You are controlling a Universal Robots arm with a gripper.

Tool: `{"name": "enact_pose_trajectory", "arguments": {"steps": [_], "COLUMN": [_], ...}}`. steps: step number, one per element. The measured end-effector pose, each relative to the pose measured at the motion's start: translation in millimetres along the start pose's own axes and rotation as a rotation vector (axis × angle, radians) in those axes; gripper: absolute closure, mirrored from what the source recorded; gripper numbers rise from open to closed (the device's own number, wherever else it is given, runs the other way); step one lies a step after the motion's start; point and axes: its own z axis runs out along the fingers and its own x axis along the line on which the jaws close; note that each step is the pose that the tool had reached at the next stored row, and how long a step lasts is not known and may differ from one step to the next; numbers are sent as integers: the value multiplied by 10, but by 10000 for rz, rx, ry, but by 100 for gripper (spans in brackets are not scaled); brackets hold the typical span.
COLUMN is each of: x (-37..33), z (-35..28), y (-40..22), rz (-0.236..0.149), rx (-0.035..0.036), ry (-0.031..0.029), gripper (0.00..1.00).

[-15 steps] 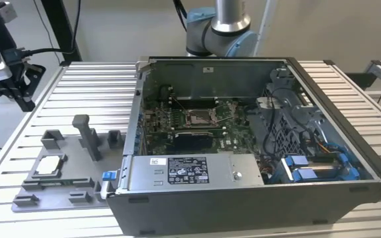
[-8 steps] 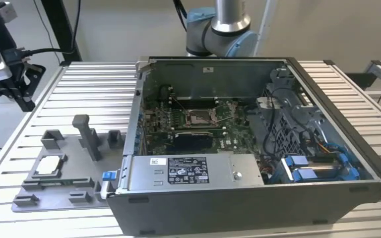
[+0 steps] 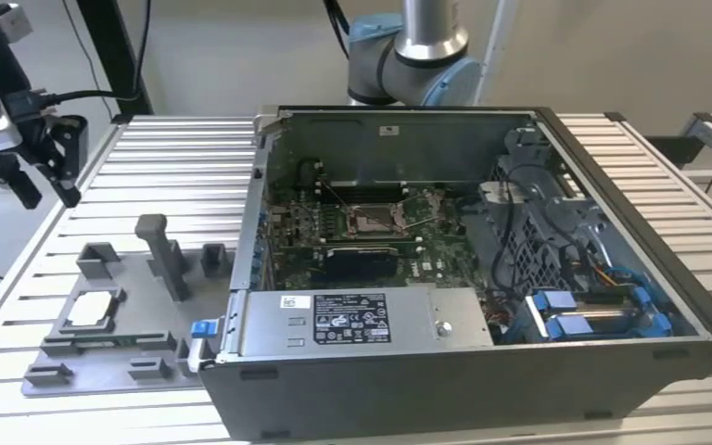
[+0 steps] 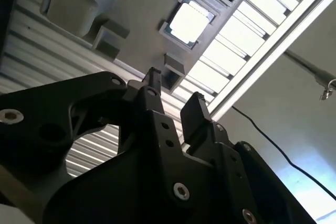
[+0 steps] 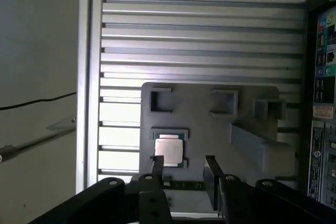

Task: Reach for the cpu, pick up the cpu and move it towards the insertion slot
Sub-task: 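Pick up the cpu and move it towards the insertion slot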

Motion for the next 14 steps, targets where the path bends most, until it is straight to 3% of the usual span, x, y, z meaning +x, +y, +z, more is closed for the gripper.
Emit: {"name": "enact_pose_trajectory", "arguments": {"steps": [14], "x": [18], "z": [22], "y": [-1], "rz": [15], "rx": [4], "ry": [-7], "gripper": [0]}}
